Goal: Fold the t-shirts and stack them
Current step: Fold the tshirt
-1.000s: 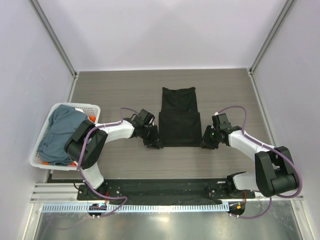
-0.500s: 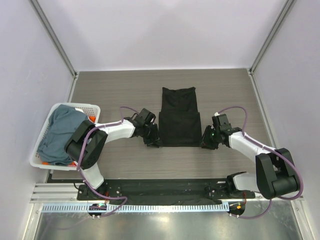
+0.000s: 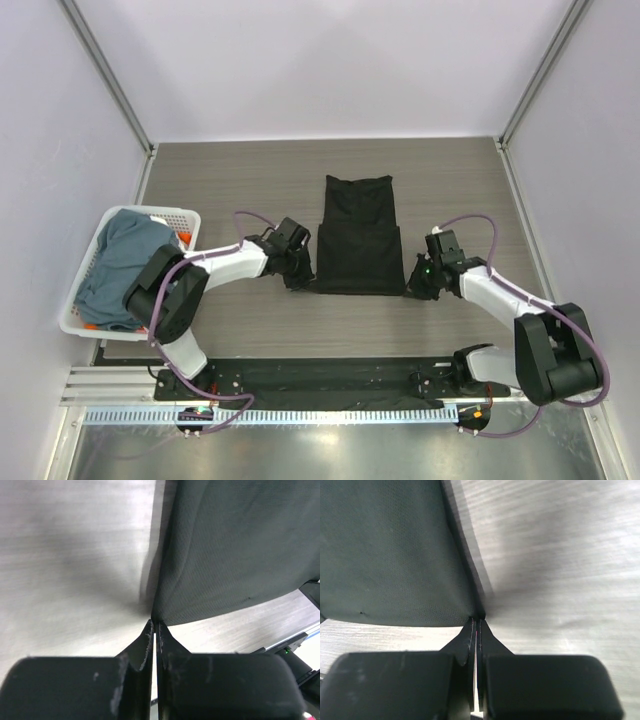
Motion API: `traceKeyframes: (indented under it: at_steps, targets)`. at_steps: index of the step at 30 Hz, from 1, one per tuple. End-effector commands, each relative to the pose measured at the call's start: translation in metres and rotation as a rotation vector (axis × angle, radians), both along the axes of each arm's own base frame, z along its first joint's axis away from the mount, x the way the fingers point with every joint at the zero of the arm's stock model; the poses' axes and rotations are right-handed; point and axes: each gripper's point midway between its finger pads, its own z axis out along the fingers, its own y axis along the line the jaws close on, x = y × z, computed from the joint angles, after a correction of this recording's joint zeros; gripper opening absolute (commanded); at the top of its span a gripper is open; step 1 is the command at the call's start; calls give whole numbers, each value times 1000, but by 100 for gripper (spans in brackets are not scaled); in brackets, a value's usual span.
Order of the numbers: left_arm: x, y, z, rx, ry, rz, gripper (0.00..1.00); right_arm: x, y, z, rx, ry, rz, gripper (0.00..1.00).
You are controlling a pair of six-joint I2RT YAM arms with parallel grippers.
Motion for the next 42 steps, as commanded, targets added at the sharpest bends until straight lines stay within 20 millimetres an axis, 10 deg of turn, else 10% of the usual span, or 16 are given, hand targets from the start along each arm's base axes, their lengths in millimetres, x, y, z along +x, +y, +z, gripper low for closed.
traceKeyframes:
  at_steps: [1, 20, 32, 38, 42]
  targets:
    - [-4, 10, 22, 30, -75, 21, 0, -5, -11, 12, -45, -16, -36, 1]
    - [-68, -11, 87, 43, -173, -93, 0, -26, -10, 109, 81, -246, -105, 1]
    - [13, -5, 128, 148, -249, -59, 0, 50, -9, 164, -40, -356, -29, 1]
    - [78, -7, 155, 120, -304, -16, 0, 116, 1, 183, -65, -379, 46, 1]
    - [126, -3, 140, 154, -290, 21, 0, 164, 13, 197, -15, -426, 75, 1]
